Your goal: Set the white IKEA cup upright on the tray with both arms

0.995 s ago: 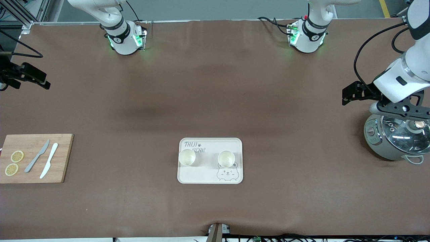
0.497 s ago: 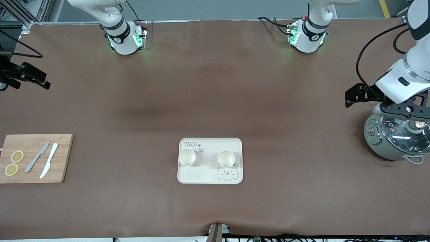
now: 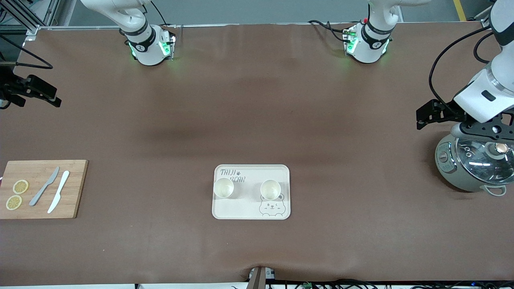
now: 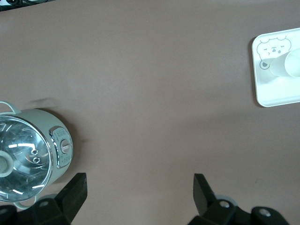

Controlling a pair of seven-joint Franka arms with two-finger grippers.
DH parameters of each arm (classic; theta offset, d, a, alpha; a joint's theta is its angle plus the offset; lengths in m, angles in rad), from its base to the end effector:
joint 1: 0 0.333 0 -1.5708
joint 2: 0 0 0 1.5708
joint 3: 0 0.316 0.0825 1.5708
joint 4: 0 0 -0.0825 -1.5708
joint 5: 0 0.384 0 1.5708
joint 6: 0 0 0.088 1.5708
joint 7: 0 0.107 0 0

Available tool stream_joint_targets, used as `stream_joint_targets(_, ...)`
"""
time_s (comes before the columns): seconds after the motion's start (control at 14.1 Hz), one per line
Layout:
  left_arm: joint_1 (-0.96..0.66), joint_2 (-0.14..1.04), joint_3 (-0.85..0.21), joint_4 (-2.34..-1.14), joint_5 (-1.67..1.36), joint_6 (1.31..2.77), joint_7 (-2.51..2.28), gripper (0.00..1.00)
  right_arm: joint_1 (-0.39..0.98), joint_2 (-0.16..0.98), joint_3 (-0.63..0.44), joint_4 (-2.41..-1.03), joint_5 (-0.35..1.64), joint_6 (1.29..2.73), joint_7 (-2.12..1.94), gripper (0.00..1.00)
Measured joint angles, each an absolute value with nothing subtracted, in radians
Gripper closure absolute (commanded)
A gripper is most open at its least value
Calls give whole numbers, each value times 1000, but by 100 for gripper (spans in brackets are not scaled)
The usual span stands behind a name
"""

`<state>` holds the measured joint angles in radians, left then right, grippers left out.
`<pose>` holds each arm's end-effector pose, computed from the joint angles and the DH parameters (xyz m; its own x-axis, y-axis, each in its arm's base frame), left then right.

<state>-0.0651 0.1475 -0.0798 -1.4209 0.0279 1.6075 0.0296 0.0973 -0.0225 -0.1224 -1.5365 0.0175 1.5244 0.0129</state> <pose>0.5985 -0.0806 0.6137 0.9841 -0.1732 0.0391 -0.1726 -0.9848 -0.0174 0.5431 -0.0125 0.6488 0.9993 -0.0372 0.0100 -0.0370 -0.9991 -0.0204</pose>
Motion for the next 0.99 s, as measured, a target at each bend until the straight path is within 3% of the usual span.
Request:
stream_joint_targets(0.64,-65,147,-83,-1421,28,1607,19,0,86,-22,-107,-1536,10,1531,13,0)
stream_joint_targets(0.99,-65,147,-83,-1421,28,1607,19,0,-20,-22,14,-1536,8,1531,14,0)
